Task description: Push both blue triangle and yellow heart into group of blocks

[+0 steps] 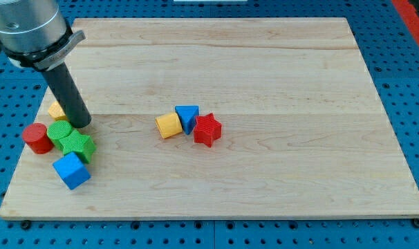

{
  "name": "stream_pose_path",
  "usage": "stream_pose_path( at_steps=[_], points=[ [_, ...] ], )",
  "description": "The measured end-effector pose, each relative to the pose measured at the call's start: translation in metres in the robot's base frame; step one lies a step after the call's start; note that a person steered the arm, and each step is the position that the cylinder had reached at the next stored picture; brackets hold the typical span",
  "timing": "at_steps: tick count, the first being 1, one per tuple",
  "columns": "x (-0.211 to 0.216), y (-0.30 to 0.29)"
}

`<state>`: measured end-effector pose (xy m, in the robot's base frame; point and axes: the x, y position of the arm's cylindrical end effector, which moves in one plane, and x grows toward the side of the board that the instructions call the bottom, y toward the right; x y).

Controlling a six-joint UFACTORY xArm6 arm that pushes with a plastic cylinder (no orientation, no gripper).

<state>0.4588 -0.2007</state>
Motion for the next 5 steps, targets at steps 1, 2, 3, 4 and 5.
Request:
stream_pose_path(
  at_steps=[1,2,3,4,5],
  points=[
    [-0.036,0.058],
    [-0.041,0.130],
    [-0.030,0.182],
    [0.001,0.236],
    [0.011,0.213]
  ],
)
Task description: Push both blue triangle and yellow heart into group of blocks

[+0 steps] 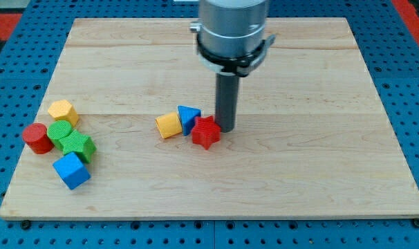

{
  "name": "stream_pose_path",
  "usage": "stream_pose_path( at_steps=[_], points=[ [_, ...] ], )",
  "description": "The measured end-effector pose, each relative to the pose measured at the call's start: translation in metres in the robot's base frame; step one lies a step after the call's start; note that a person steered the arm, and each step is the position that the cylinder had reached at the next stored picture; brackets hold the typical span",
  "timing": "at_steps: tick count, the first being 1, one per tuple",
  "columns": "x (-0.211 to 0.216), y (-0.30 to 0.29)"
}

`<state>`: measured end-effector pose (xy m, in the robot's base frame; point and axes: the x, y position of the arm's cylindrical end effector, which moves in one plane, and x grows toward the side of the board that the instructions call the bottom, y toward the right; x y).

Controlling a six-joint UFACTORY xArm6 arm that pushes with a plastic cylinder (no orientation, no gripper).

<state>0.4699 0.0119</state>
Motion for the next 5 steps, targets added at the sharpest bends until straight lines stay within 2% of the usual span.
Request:
stream_pose_path(
  at_steps=[1,3,4,5],
  points=[
    [-0.023,-0.003],
    [0.007,-0.087],
    [0.009,-0.112],
    [0.012,-0.161]
  ],
)
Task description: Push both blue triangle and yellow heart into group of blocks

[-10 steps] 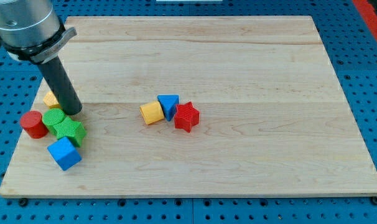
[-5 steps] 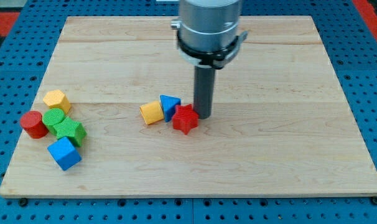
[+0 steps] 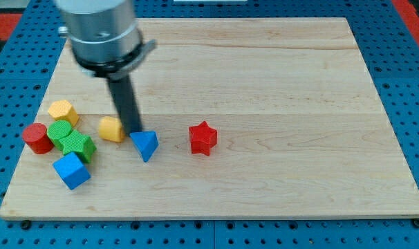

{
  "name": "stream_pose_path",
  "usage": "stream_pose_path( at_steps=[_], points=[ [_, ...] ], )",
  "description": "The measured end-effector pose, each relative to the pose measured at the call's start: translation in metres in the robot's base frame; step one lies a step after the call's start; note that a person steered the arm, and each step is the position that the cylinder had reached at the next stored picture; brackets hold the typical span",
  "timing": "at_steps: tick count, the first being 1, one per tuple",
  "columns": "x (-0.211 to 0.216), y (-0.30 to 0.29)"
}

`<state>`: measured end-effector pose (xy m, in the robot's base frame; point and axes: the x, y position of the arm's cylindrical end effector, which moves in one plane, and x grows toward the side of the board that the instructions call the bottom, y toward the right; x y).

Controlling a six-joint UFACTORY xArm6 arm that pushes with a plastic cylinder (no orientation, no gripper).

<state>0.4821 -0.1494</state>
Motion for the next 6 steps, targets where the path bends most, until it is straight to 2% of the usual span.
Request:
stream_pose_path(
  at_steps=[1,3,4,5,6],
  points=[
    [0.003,-0.027],
    [-0.017,0.111],
    [0.013,0.105],
    [0.016,0.047],
    [0.019,0.022]
  ],
)
